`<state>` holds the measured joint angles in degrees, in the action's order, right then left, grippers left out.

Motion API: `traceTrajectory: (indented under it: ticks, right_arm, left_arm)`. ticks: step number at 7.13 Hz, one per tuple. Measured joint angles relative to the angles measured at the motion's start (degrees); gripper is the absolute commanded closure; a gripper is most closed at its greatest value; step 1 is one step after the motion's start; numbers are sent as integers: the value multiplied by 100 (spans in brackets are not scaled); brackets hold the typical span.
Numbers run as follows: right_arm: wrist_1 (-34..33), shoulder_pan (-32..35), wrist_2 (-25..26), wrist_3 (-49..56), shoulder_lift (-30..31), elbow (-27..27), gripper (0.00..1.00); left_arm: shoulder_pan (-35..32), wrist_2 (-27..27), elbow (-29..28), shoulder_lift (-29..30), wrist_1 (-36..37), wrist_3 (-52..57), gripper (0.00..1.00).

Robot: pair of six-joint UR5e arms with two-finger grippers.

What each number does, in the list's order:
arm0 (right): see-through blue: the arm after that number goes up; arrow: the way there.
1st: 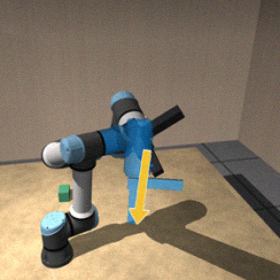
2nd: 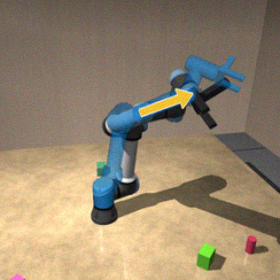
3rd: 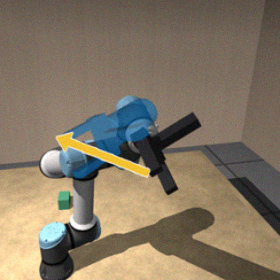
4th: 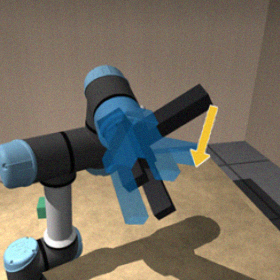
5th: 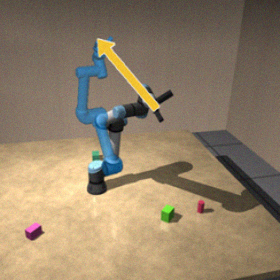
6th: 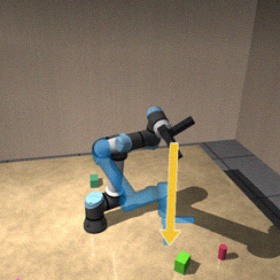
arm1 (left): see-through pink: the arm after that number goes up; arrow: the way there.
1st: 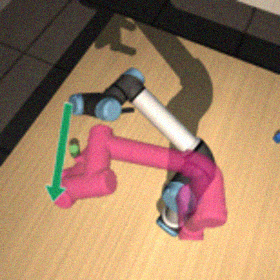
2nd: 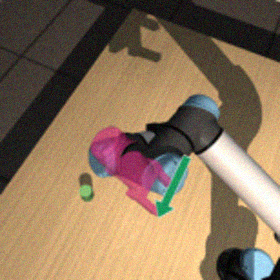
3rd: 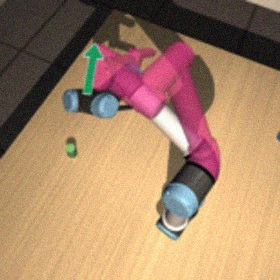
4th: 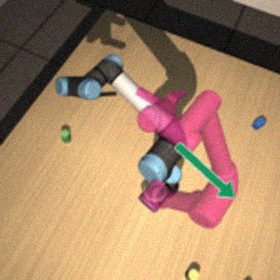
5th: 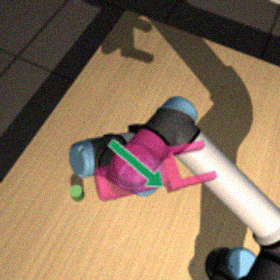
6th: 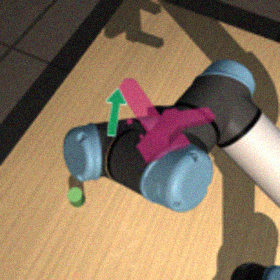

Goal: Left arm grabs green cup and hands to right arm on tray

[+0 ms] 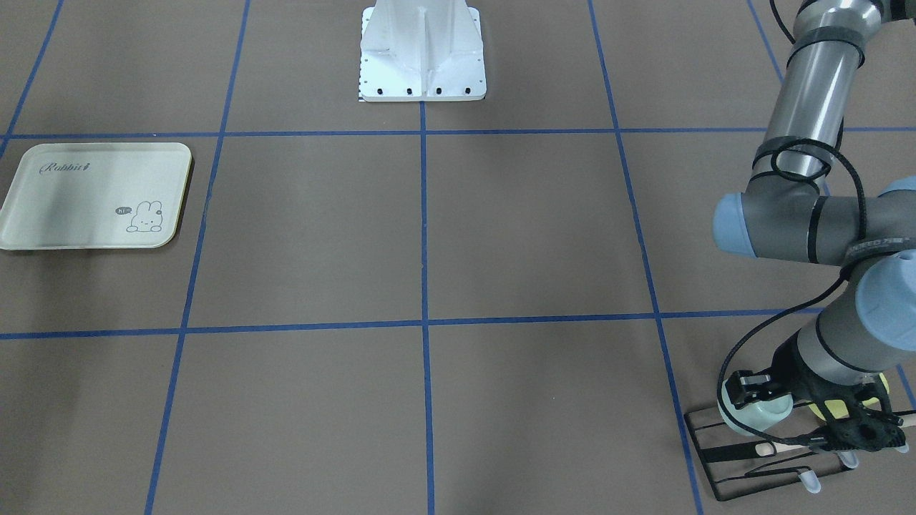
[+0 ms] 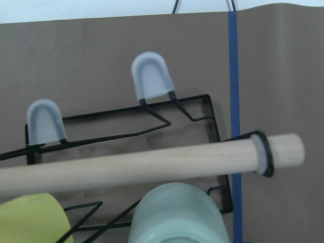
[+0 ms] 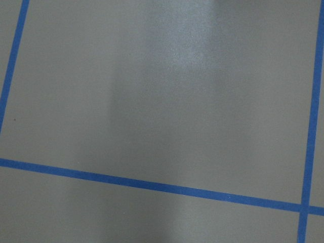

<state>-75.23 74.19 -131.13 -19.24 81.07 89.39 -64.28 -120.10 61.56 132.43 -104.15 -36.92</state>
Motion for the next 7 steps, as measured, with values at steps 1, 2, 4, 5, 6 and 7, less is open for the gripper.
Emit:
traceTrajectory:
  ticks: [1,2,4,5,6,7]
  right_arm:
    - [-2,-19,0,-1,-2,0,1]
    - [-4,-46,2,-1,-6,0,1]
    - [-1,-85,2,-1,-14,0,1]
    - [-2,-103,1,-1,-33,0,1]
    - [-6,-143,-2,-34,-91,3,1]
    - [-6,-251,-5,-226,-205,13,1]
  left_arm:
    - [-21,-37,112,-13,50,3,100]
    - [-136,-175,334,-34,229,15,100]
    - [-434,-434,1029,-101,933,62,100]
    - [-519,-470,1437,-133,1358,71,100]
    - [-562,-489,1884,-131,1855,58,100]
    - [-558,-549,2304,-114,2288,-65,100]
